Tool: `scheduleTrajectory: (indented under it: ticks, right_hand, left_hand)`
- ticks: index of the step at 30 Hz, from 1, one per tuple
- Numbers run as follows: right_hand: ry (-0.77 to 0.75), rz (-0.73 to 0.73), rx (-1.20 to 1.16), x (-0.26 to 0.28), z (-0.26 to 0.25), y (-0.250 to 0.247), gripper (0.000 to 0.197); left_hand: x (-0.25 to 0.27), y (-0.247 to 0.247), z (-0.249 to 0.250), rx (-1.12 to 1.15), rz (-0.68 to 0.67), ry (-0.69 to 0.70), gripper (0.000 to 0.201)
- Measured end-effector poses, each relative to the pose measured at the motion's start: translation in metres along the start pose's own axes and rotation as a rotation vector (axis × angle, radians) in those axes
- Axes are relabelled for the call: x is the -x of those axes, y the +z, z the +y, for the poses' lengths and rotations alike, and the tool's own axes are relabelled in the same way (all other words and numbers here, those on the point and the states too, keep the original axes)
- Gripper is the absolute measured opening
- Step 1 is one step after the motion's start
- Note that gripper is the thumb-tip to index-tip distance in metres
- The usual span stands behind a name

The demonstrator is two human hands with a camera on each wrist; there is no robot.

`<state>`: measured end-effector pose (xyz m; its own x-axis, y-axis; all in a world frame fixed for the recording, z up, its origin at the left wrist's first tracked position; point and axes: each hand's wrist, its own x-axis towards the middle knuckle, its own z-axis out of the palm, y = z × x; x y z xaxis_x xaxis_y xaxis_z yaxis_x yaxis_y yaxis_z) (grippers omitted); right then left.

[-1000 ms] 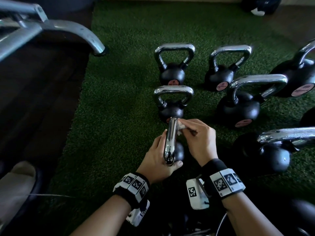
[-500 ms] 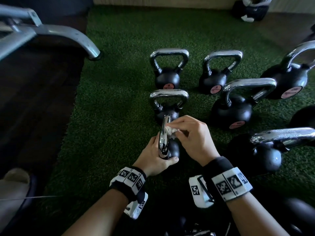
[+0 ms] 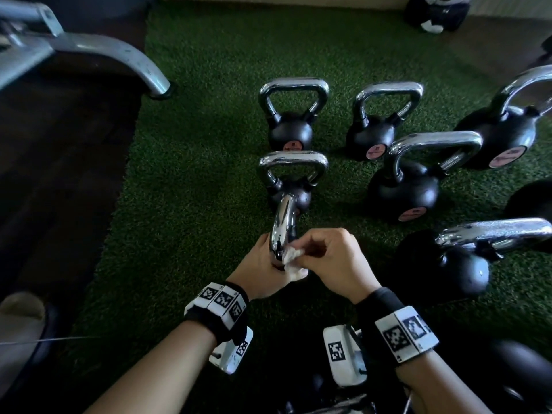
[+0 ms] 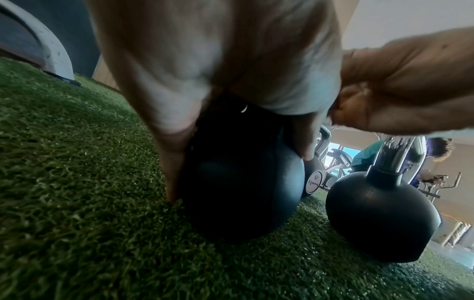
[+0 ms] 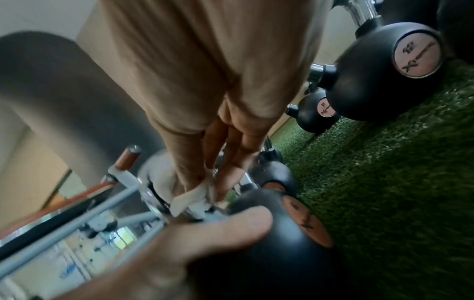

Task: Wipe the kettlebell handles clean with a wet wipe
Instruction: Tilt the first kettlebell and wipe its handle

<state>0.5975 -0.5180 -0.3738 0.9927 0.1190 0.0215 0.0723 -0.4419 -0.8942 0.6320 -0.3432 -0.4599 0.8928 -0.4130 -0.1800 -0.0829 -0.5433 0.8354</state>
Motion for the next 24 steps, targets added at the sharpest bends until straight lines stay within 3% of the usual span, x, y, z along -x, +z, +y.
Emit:
scheduleTrajectory:
  ticks: [6,9,11,16,21,24]
  right_hand:
    - [-0.002,-0.066,0.103,-0.007,0.008,-0.001,0.023]
    - [0.085,-0.118,0.081,-0.017,0.010,0.003,0.018]
    - [0.151,-0.193,0.023,-0.016,0.012,0.006,0.014]
    - [0.170,-0.291,-0.317,0.001,0.012,0.001,0.017]
    - [0.127,-0.324,-0.218,-0.006,0.013,0.003,0.030]
    - [0.142,-0.351,-0.372,-0.005,0.017,0.003,0.017]
  left_hand:
    - [0.012,-0.009,0.009,-0.002,-0.041,0.036,0.047]
    - [0.019,-0.011,0.015,0.025,-0.020,0.036,0.077]
    - [0.022,-0.011,0.014,0.025,-0.026,0.017,0.088]
    - [0.029,-0.016,0.016,0.031,-0.041,0.034,0.086]
    - [0.028,-0.016,0.017,-0.001,-0.042,0.059,0.095]
    - [0.029,-0.016,0.018,-0.007,-0.040,0.065,0.094]
